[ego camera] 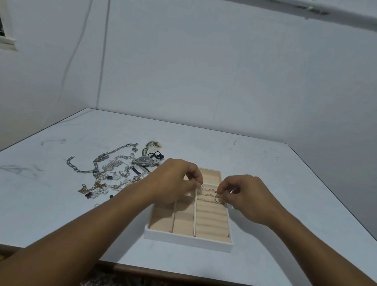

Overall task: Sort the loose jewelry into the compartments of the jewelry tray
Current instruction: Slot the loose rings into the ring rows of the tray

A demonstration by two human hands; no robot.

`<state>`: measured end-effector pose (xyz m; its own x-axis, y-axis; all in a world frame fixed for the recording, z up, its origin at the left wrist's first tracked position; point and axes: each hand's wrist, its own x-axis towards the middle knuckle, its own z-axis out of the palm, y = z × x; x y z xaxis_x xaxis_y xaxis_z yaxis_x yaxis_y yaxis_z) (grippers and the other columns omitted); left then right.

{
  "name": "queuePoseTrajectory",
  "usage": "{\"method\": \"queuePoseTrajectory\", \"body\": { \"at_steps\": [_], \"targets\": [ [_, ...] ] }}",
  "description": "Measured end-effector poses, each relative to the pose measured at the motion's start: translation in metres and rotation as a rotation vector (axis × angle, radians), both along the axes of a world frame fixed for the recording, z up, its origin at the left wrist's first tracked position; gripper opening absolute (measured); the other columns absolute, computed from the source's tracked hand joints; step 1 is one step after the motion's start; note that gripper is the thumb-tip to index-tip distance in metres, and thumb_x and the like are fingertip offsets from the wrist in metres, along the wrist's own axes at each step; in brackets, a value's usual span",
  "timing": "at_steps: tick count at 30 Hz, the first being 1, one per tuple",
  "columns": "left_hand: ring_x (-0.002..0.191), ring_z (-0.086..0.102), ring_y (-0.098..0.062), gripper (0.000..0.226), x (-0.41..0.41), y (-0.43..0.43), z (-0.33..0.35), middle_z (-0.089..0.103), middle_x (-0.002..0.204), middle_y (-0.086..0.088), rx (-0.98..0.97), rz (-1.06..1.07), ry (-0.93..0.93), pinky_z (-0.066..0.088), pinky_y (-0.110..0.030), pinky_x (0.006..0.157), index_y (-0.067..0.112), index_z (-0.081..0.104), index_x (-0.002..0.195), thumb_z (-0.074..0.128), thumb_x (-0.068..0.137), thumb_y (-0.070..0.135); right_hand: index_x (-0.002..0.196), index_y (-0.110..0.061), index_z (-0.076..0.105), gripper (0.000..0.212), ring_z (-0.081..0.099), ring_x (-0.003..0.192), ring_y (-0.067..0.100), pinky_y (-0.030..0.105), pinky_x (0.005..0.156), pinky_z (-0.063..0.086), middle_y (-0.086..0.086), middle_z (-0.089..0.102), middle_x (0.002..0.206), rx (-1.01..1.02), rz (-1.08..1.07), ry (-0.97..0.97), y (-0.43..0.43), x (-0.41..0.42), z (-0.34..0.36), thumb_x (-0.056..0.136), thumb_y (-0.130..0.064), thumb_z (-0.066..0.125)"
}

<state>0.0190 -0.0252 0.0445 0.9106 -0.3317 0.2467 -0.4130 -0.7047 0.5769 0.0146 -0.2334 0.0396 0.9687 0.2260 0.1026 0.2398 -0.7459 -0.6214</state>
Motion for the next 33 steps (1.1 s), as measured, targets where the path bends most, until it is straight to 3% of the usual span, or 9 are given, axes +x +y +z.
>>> {"method": "queuePoseTrajectory", "body": {
  "at_steps": [14,18,24,27,31,33],
  "targets": [
    [0.078,0.058,-0.003,0.005,-0.003,-0.002,0.000,0.067,0.087,0.013,0.021,-0.010,0.016,0.035,-0.005,0.059,0.028,0.069,0.086,0.065,0.088,0.025,0.076,-0.026,0.072,0.015,0.060,0.063,0.004,0.014,0.059,0.041,-0.014,0.067,0.069,-0.085,0.009,-0.039,-0.001,-0.001,-0.005,0.083,-0.013,0.069],
    [0.080,0.058,-0.005,0.005,-0.003,-0.002,0.000,0.067,0.087,0.013,0.027,-0.007,0.016,0.038,-0.014,0.065,0.029,0.069,0.086,0.066,0.087,0.026,0.086,-0.025,0.076,0.014,0.061,0.073,0.004,0.014,0.063,0.041,-0.015,0.068,0.083,-0.140,0.014,-0.076,-0.003,-0.003,-0.006,0.085,-0.015,0.067],
    [0.071,0.052,0.002,0.006,-0.002,-0.003,-0.003,0.066,0.080,0.015,0.036,0.011,0.018,0.042,-0.030,0.083,0.031,0.069,0.083,0.065,0.085,0.027,0.094,-0.026,0.075,0.016,0.060,0.077,0.006,0.026,0.075,0.050,-0.013,0.068,0.092,-0.244,0.084,-0.147,-0.005,-0.010,-0.005,0.090,-0.019,0.061],
    [0.071,0.053,0.002,0.009,-0.003,-0.003,-0.005,0.067,0.080,0.015,0.029,0.005,0.011,0.043,-0.028,0.080,0.031,0.069,0.082,0.064,0.086,0.025,0.094,-0.025,0.072,0.015,0.058,0.078,0.010,0.026,0.073,0.046,-0.011,0.066,0.090,-0.325,0.111,-0.230,-0.005,-0.009,-0.008,0.092,-0.022,0.057],
    [0.078,0.056,-0.006,0.007,-0.002,-0.003,-0.006,0.067,0.081,0.014,0.034,0.011,0.012,0.045,-0.034,0.088,0.031,0.069,0.082,0.064,0.086,0.027,0.099,-0.027,0.073,0.017,0.058,0.085,0.011,0.020,0.070,0.034,-0.012,0.067,0.095,-0.424,0.157,-0.308,-0.007,-0.008,-0.010,0.093,-0.024,0.057],
    [0.078,0.057,-0.006,0.008,-0.002,-0.003,-0.006,0.068,0.082,0.014,0.035,0.006,0.017,0.046,-0.035,0.088,0.032,0.068,0.082,0.064,0.086,0.027,0.102,-0.028,0.073,0.019,0.059,0.090,0.012,0.021,0.072,0.036,-0.011,0.068,0.099,-0.457,0.174,-0.338,-0.006,-0.008,-0.011,0.094,-0.024,0.056]
  ]
}}
